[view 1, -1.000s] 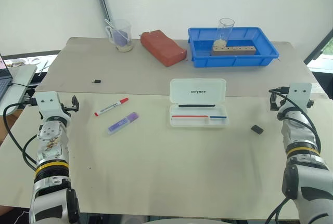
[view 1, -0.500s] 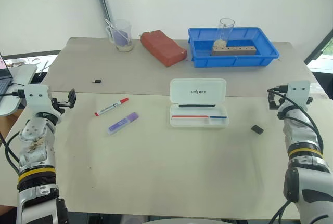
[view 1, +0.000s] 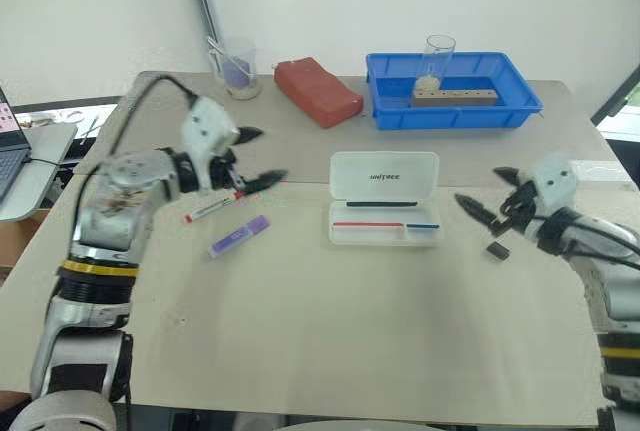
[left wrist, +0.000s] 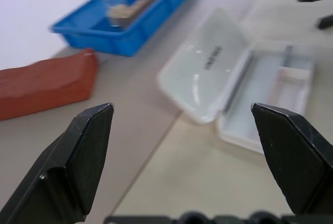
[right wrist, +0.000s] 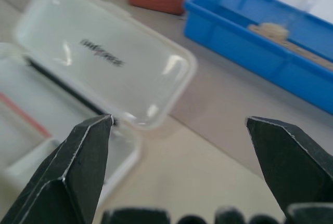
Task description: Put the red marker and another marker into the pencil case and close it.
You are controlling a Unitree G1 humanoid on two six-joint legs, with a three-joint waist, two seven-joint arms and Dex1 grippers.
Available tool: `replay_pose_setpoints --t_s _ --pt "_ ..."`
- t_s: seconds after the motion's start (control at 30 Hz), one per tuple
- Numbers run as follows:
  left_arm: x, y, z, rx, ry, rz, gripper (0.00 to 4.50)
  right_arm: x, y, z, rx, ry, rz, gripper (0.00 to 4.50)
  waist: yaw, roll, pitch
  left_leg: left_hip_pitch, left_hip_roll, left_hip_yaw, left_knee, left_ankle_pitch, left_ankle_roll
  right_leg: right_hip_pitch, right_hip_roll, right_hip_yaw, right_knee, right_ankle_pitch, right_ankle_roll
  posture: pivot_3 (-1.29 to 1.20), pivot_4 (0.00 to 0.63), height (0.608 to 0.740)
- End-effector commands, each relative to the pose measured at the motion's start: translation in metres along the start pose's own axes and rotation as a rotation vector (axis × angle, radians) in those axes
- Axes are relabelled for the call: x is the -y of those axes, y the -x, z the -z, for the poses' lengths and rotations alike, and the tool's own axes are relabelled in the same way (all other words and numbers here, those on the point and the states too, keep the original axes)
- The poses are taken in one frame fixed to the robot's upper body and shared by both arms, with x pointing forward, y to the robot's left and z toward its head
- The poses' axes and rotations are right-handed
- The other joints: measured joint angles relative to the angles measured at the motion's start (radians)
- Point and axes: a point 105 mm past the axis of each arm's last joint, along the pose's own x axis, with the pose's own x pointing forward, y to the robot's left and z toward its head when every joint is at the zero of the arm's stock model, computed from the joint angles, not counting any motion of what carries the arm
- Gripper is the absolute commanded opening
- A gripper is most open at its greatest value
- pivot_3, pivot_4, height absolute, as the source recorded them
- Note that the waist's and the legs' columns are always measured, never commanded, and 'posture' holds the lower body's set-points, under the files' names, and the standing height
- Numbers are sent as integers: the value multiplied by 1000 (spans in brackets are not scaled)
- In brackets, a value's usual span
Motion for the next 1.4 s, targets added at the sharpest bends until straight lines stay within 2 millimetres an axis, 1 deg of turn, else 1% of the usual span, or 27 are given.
replay_pose_setpoints --t_s 0.03,0.1,0.13,0.23,0.33,0.4,0.47,0.53,0.6,0.63,0.7,0.8,0.83,0.87,0.9,1.0,1.1,1.23,1.27,1.4 --pt "24 -31 -11 8 -85 162 4482 -33 8 -24 39 18 -108 4500 1 -1 1 0 0 0 0 0 0 0 0 0 0 0 0 0 150 740" --pt "44 -52 0 -25 -109 255 4482 -50 12 -25 24 17 -154 4500 3 -3 1 -1 0 -1 1 0 0 0 0 0 0 0 1 0 150 740" --pt "54 -60 7 -47 -126 298 4482 -56 14 -26 21 10 -166 4500 4 -3 2 -1 0 -1 2 0 0 0 0 0 -1 0 1 0 150 740" --pt "74 -75 25 -99 -171 387 4482 -67 18 -31 28 -19 -176 4500 2 -4 2 -3 -1 -2 2 0 0 0 0 0 -4 0 1 0 150 740" --pt "85 -84 41 -150 -223 442 4482 -73 20 -35 28 -28 -173 4500 -1 -5 3 -4 0 -3 2 0 0 0 1 0 -5 0 0 0 150 740" --pt "89 -90 49 -164 -261 452 4482 -75 21 -36 31 -35 -167 4500 2 -5 3 -4 0 -4 1 0 0 0 1 0 -5 0 0 0 150 740" --pt "91 -96 55 -176 -259 453 4482 -78 22 -36 25 -25 -158 4500 4 -5 3 -4 -1 -4 2 0 0 0 1 0 -6 0 0 0 150 740" --pt "88 -101 63 -203 -251 446 4482 -79 23 -34 12 -7 -149 4500 7 -5 3 -7 -1 -5 3 0 1 -1 1 0 -6 0 1 0 150 740" --pt "83 -104 66 -209 -244 429 3970 -79 23 -35 19 -21 -135 4500 8 -5 3 -9 -2 -7 4 0 1 -1 1 -1 -6 0 1 0 150 740" --pt "81 -104 66 -210 -235 422 3645 -79 24 -35 21 -23 -134 4500 7 -5 3 -9 -2 -7 4 0 1 0 1 -1 -7 0 1 0 150 740" --pt "78 -105 67 -210 -228 417 2797 -79 24 -35 19 -22 -134 4500 5 -5 3 -9 -3 -7 4 0 1 -1 1 0 -7 0 2 0 150 740" --pt "76 -104 68 -211 -225 412 1370 -80 25 -32 4 -11 -140 4500 4 -5 3 -9 -2 -8 3 1 1 -1 2 0 -7 0 2 0 150 740" --pt "76 -104 69 -213 -227 413 789 -80 25 -32 5 -11 -144 4500 3 -5 3 -9 -2 -8 3 1 1 -1 3 0 -7 0 2 0 150 740" --pt "76 -102 69 -214 -227 416 306 -81 25 -33 9 -12 -150 4500 2 -5 3 -9 -2 -9 3 1 1 -1 3 0 -7 0 2 0 150 740" --pt "77 -100 69 -214 -219 421 34 -83 25 -35 15 -12 -159 4500 2 -5 3 -9 -2 -9 3 1 1 -1 3 0 -7 0 2 0 150 740" --pt "83 -89 71 -209 -230 448 34 -85 25 -40 23 -4 -186 4500 0 -4 2 -9 -2 -9 3 1 1 -1 3 0 -6 0 2 0 150 740" --pt "90 -74 74 -223 -229 470 34 -86 25 -42 21 5 -212 4500 0 -3 2 -9 -2 -9 3 1 1 0 3 0 -6 0 2 0 150 740" --pt "110 -47 81 -267 -212 508 34 -91 25 -42 17 -5 -266 4500 -2 -2 1 -8 -1 -9 3 1 1 0 3 0 -6 1 1 0 150 740" --pt "114 -43 82 -277 -212 509 34 -92 25 -42 15 -5 -274 4500 -2 -2 1 -8 -1 -9 3 1 1 0 3 0 -6 1 0 0 150 740" --pt "123 -41 83 -276 -209 483 34 -93 21 -42 17 -4 -294 4500 7 -2 1 -8 -1 -9 4 1 1 1 3 -1 -6 0 1 0 150 740"
